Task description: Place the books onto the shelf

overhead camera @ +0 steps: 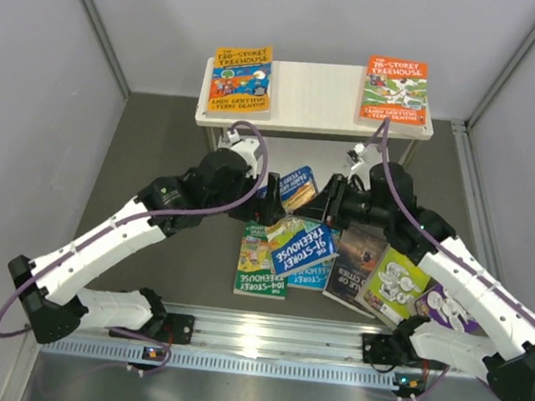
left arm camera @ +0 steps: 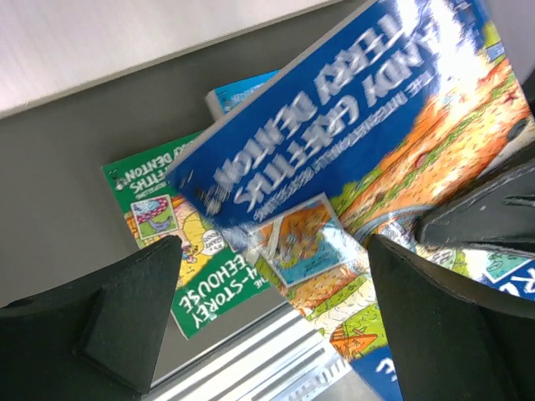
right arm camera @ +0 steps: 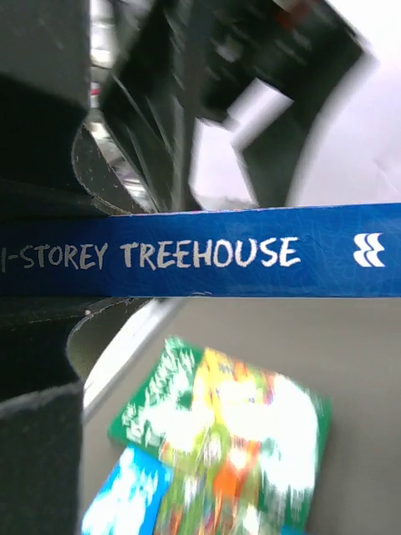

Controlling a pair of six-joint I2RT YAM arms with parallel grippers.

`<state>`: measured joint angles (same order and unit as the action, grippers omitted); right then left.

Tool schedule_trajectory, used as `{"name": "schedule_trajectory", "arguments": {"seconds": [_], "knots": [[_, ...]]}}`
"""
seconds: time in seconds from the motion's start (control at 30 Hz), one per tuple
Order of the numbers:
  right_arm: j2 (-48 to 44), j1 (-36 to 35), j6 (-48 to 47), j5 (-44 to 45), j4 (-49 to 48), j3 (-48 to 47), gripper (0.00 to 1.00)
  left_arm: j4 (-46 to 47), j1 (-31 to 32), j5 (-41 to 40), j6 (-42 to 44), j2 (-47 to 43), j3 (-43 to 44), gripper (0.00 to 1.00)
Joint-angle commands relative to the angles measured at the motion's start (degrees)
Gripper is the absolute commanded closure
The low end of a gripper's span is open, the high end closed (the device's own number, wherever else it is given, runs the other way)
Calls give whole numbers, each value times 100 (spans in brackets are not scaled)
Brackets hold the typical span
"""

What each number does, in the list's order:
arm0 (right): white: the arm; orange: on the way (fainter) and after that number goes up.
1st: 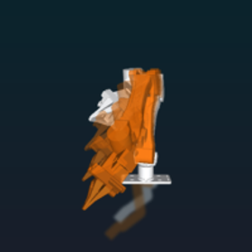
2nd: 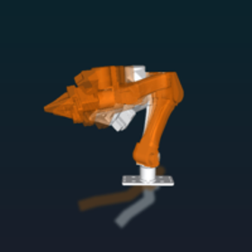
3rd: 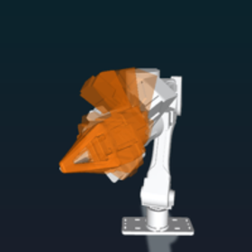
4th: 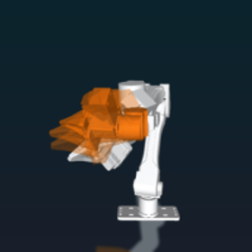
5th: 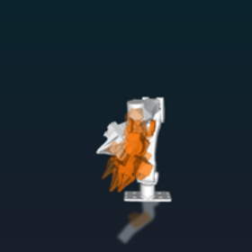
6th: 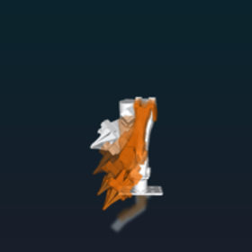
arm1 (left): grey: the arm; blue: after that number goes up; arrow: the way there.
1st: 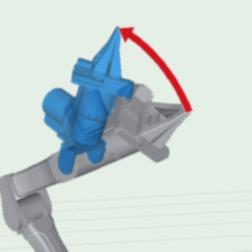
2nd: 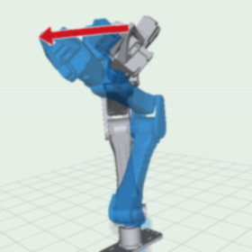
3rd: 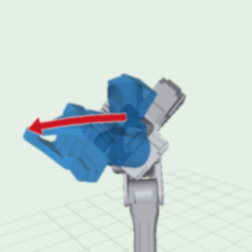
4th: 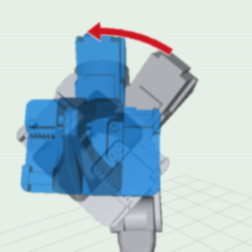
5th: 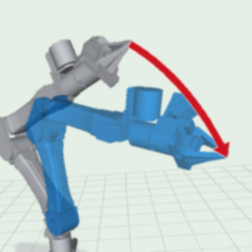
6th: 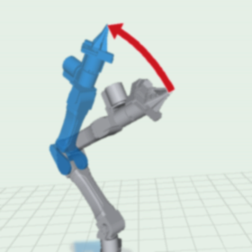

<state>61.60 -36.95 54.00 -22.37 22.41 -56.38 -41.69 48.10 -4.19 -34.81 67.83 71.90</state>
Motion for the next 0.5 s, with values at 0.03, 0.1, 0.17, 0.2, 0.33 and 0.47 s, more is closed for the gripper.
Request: {"name": "schedule_trajectory", "arguments": {"seconds": [0.03,0.1,0.17,0.2,0.33,0.47], "knots": [[-280,-348,-416,-1400,-158,-611,100,187,-11,584,1097,-516,606,2],[-665,-383,-390,-1743,-368,-358,100,214,-2,735,1579,-753,641,1],[-921,-383,-155,-1928,-614,-146,100,109,-11,840,1845,-868,667,1],[-1140,-375,-22,-1981,-990,90,100,48,-19,980,1976,-868,676,1],[-1432,-392,953,-2508,-2447,741,100,56,-20,1349,2031,-912,799,1],[-1484,-409,1183,-3009,-2620,760,100,65,-20,1718,2153,-808,1194,1]]}}
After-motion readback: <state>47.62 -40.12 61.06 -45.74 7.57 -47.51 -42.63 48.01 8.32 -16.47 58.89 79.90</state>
